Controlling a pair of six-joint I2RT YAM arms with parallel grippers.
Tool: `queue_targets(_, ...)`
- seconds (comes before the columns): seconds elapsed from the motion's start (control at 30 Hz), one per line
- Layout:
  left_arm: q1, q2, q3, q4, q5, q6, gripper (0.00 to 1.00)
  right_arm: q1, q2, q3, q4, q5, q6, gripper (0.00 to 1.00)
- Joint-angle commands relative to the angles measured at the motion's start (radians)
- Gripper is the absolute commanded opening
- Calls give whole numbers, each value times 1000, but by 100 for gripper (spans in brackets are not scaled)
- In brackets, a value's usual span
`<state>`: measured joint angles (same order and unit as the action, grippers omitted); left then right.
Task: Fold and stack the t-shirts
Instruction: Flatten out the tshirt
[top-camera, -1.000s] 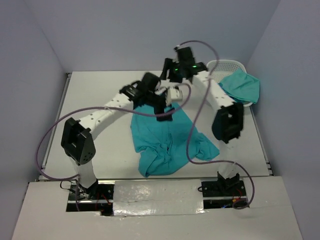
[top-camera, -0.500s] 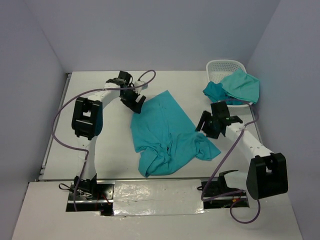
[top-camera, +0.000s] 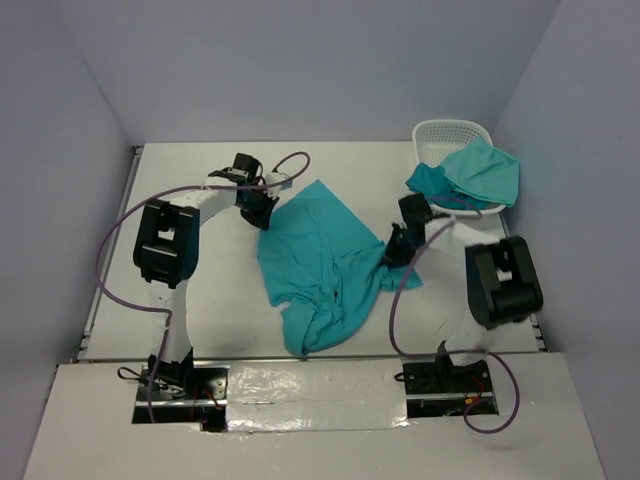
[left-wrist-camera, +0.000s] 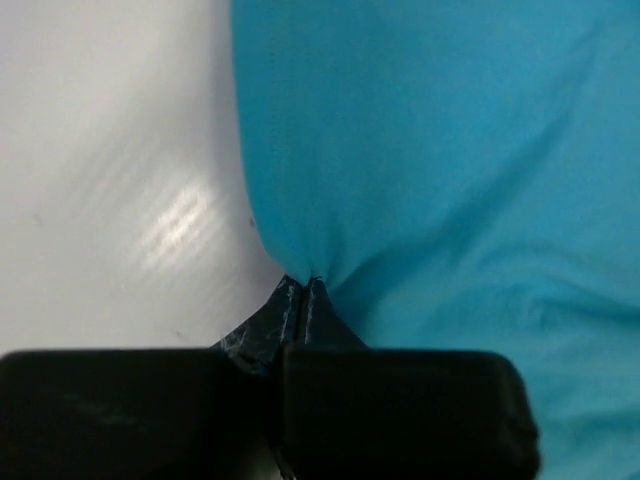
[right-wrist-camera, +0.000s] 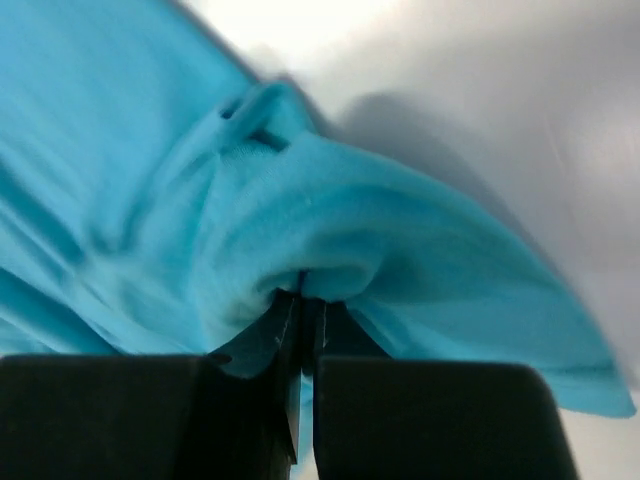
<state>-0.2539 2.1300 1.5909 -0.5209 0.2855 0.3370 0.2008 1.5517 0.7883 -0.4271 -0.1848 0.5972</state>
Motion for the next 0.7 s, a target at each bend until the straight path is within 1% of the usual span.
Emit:
queue_targets(0.0,79,-59,-107,-99,1,4,0,29,169,306,76,59,-109,0)
queue_targets(0.03,128,-103,-124,-102,-8,-3,0,40,207,395,58,79,-137,0)
queue_targets(0.07,151,-128,-156,-103,-11,-6,0,49,252,499,7,103,-186,0)
queue_targets(0.1,177,-151,-173,-109,-25,-13,0,58,345,705,-16,116,-212,0)
queue_targets(0.13,217,-200,-196,-116,-26,-13,0,58,391,804,-44,119,-235,0)
queue_targets(0.17,231,-223,-206,-126,-23,-13,0,61,440,907,-71,117,-261,4)
queue_targets(0.2,240,-241,-213,-137,-20,-9,0,60,525,1090,-119,105,-278,15)
queue_targets(0.23,243,-278,-223,-148,-25,6,0,61,560,1165,-137,82,-299,30)
queue_targets(0.27,243,-292,-239,-148,-28,10,0,61,591,1303,-195,81,-319,56)
queue_targets(0.3,245,-303,-246,-146,-20,8,0,65,631,1354,-225,88,-327,61)
queue_targets(0.33,243,-308,-246,-140,-20,5,0,65,636,1387,-252,97,-335,64)
queue_targets(0.37,243,-302,-235,-125,-22,-1,0,65,625,1373,-269,108,-341,68)
queue_targets(0.43,243,-251,-200,-113,-40,-19,0,71,518,1253,-224,110,-367,69)
queue_targets(0.47,243,-228,-148,-104,-61,-26,0,78,463,1092,-149,113,-375,73)
queue_targets(0.5,245,-207,-117,-105,-72,-33,0,80,364,1010,-118,113,-369,75)
queue_targets(0.53,245,-158,-55,-106,-77,-35,0,78,322,943,-89,110,-356,75)
queue_targets(0.57,245,-134,-20,-123,-86,-38,0,75,248,824,-50,108,-344,75)
queue_targets(0.6,245,-98,10,-134,-86,-39,0,77,222,774,-38,105,-317,75)
queue_targets(0.63,245,-85,64,-140,-88,-38,0,78,199,734,-21,91,-310,71)
queue_targets(0.67,245,-75,85,-148,-92,-36,0,95,170,656,28,72,-313,67)
